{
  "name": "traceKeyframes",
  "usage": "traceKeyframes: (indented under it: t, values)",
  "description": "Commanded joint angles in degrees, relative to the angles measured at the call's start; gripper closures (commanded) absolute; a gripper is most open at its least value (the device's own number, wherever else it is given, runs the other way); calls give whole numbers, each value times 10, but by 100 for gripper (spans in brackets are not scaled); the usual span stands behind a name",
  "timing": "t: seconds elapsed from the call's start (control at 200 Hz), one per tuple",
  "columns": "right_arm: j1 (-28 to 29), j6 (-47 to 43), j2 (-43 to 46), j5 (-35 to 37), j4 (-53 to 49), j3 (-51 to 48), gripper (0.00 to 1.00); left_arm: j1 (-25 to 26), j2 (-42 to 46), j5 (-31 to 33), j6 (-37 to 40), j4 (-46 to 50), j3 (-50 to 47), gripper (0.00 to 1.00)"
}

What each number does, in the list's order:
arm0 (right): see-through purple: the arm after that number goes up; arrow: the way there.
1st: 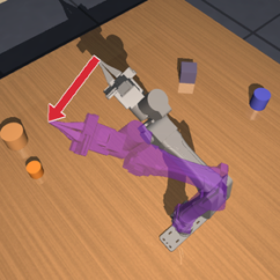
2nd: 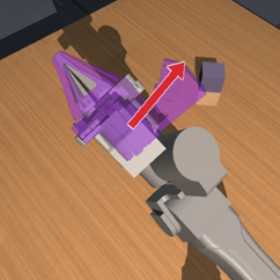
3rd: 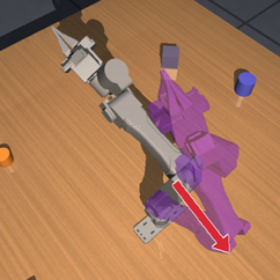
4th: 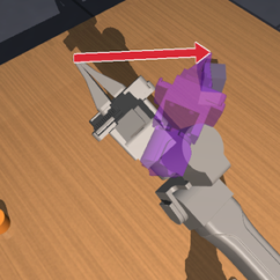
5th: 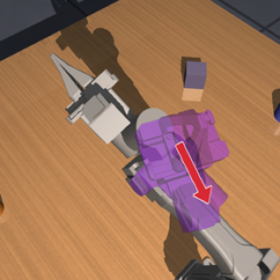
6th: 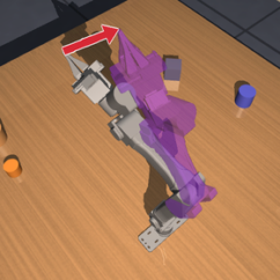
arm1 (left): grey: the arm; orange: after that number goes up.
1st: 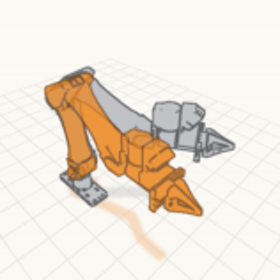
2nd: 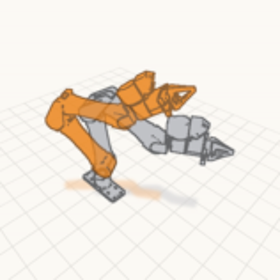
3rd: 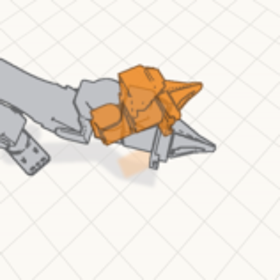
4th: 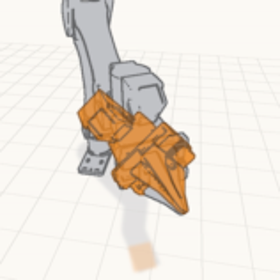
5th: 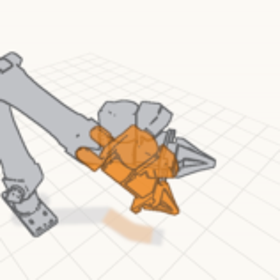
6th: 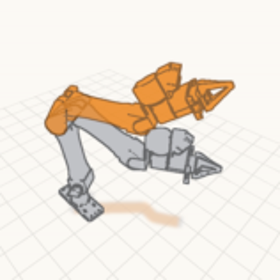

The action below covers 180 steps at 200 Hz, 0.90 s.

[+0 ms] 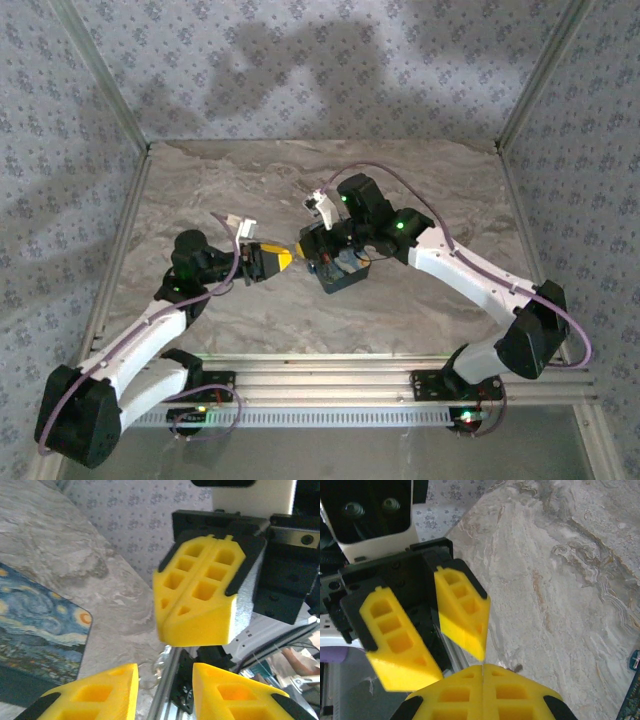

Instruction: Unlock the padlock with the key

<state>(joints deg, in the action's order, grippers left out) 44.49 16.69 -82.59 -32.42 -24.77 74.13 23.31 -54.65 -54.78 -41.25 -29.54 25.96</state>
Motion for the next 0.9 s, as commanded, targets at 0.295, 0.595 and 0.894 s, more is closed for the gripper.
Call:
traceKeyframes:
  t: [0.295,0.595,0.894]
  values:
    - [-6,29,30,-29,59,-25,100,18,-18,1,-18,-68,-4,65]
    - [-6,36,32,-36,69,-34,100,18,-20,16,-19,-69,-8,61]
    - [-7,44,35,-33,87,-39,100,18,-27,-2,-30,-82,-7,73]
